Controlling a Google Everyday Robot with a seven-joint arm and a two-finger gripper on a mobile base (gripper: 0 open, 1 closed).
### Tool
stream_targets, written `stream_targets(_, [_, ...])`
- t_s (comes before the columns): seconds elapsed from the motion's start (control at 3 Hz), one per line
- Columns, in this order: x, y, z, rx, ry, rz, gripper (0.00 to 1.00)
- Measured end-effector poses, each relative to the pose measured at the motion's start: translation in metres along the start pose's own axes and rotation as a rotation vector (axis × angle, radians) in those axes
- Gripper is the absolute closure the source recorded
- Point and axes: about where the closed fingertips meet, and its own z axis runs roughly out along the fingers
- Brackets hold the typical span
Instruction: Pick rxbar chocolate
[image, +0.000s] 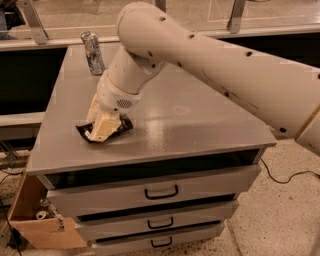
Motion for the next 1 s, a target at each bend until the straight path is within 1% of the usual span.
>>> stream_targets(0.33, [-0.002, -0.010, -0.011, 0.021, -0.010, 0.005, 1.00])
stream_targets(0.67, [0.005, -0.033, -0.038, 0.079, -0.075, 0.040, 1.00])
stream_targets(1.0, [0.022, -0.071, -0.084, 0.159, -0.262, 0.103, 1.00])
